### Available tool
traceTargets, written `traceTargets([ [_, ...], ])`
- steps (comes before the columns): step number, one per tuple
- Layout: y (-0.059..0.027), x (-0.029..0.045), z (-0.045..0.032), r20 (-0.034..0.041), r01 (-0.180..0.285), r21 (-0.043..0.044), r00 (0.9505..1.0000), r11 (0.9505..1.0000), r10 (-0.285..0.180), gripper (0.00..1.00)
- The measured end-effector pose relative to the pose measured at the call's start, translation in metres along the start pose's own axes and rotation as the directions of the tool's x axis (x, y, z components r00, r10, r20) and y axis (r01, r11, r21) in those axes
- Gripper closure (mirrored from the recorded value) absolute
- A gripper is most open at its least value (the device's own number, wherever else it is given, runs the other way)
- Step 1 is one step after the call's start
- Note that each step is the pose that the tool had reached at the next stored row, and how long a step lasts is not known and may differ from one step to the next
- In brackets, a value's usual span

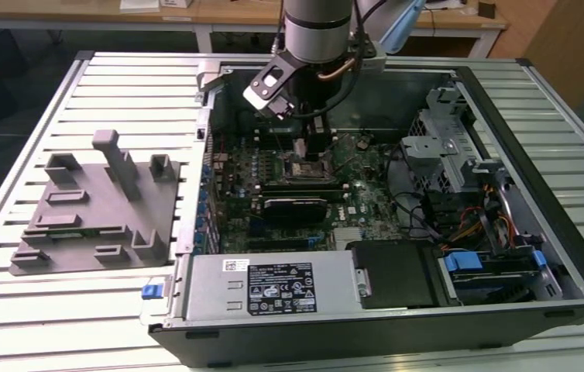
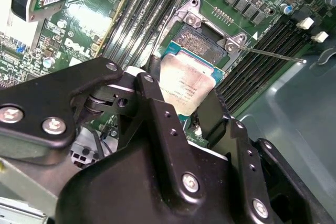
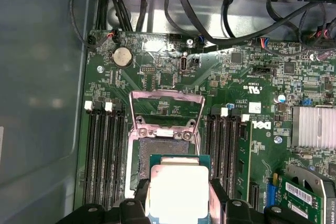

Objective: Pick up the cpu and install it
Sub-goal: 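Place the cpu into insertion slot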

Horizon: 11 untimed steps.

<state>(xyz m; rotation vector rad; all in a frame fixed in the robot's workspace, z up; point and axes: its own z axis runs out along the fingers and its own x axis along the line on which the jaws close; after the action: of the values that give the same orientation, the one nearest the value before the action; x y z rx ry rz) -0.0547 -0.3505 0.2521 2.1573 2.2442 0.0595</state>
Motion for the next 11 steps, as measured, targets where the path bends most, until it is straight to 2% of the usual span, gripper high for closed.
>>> traceTargets([
  [11,-0.0027,0.001,0.0063,0.0002,-0.006,-0.0009,1.0,1.0,0.006,0.47],
])
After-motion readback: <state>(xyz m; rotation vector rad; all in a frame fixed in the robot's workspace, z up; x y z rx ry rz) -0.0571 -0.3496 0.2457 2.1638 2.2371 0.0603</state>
